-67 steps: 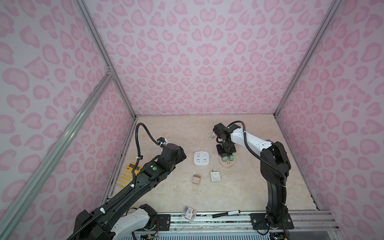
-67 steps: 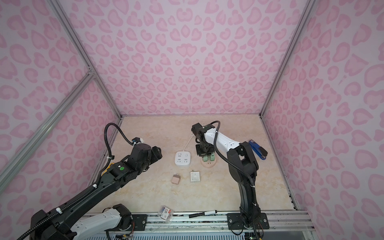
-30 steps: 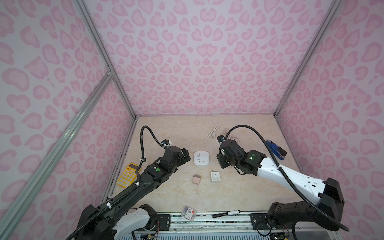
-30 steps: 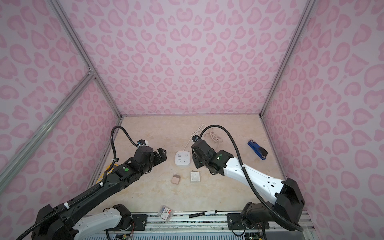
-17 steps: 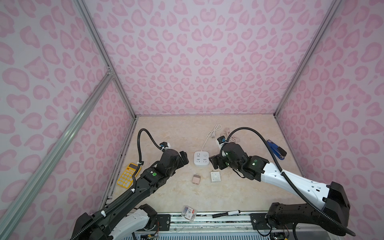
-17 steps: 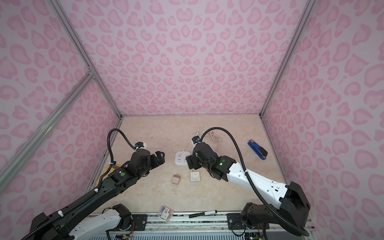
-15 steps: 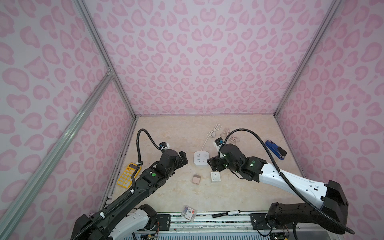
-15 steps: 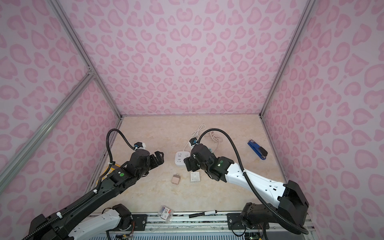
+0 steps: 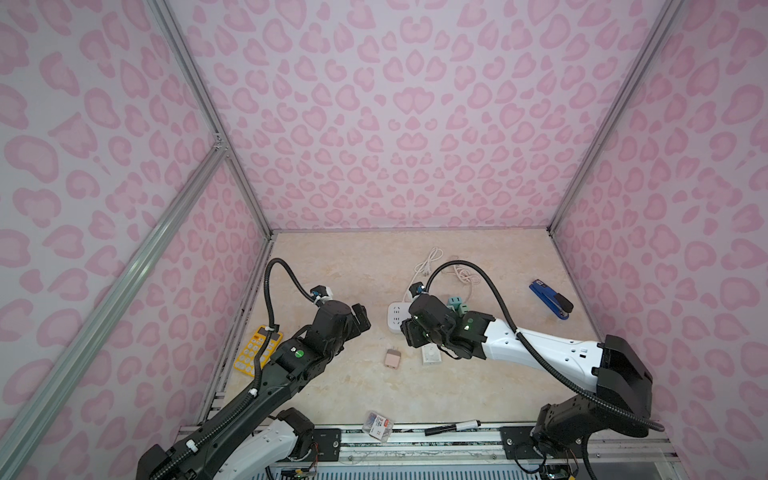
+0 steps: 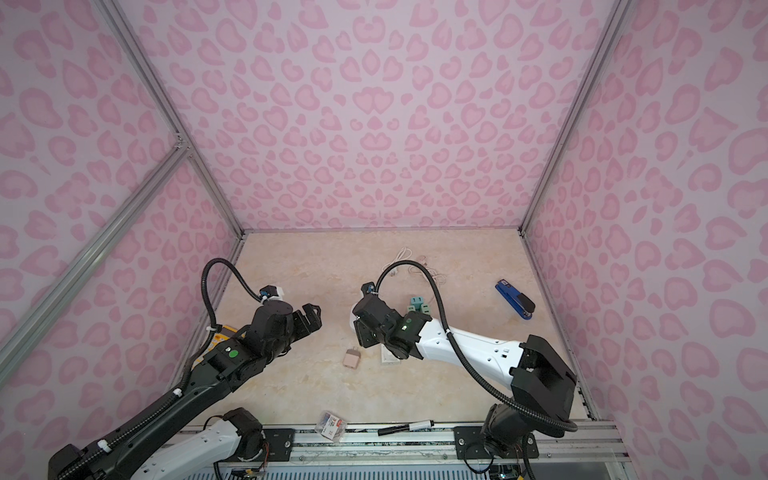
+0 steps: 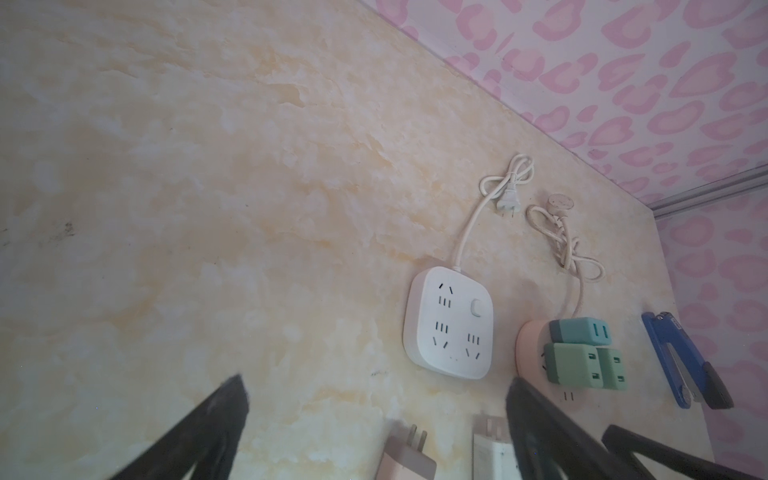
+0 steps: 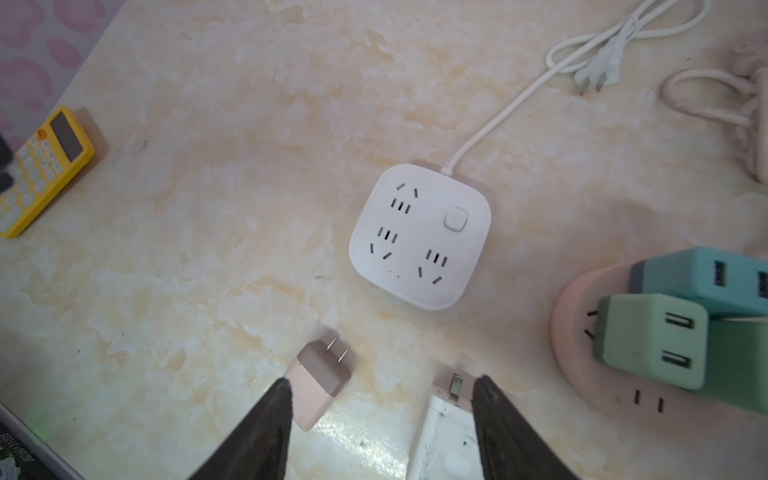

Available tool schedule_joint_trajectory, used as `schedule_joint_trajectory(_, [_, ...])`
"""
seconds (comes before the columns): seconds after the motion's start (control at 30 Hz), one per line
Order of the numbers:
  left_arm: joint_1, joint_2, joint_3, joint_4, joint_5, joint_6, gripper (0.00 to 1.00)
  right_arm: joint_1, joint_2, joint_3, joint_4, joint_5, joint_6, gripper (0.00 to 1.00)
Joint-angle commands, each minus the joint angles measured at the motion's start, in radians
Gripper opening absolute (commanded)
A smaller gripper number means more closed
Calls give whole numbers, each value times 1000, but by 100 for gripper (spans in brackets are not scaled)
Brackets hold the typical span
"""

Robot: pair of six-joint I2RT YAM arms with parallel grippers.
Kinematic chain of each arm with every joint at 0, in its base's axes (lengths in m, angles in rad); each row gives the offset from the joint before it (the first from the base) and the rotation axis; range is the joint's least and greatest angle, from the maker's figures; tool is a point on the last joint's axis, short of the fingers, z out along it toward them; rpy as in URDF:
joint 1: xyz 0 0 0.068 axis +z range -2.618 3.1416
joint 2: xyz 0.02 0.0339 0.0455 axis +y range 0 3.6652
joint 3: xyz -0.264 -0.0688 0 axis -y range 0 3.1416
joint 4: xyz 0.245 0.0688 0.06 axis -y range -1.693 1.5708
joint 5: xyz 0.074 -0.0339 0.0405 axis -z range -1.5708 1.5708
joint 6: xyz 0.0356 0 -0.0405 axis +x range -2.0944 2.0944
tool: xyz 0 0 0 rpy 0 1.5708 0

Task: Insert the plug
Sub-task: 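Move the right gripper over the mauve charger beside the white strip and lower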

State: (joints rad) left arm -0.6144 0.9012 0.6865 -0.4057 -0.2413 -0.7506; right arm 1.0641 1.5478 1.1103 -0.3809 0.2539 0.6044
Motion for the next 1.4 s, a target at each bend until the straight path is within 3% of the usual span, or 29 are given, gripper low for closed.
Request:
schedule_joint_trajectory(0.0, [11, -16, 11, -43, -3, 4, 99, 4, 44, 16, -58, 0, 51, 75])
schedule_joint_trajectory(0.1, [19, -51, -4, -48, 1, -3, 99, 16, 95, 42, -60, -26, 54, 80])
schedule_joint_trajectory(0.3, [49, -115, -42, -46, -1, 0, 99, 43, 195, 99, -46, -114, 71, 72])
schedule_joint_trajectory(0.77, [71, -131, -67, -13, 42, -1, 99, 69, 407, 284, -220, -141, -5, 68])
schedule_joint_trajectory(1.17, [73, -98, -57, 19, 73, 0, 99, 88, 454, 315, -294, -127, -35, 67])
schedule_joint_trajectory(1.37, [73, -87, -53, 22, 84, -1, 99, 87, 445, 306, -323, -103, -34, 61])
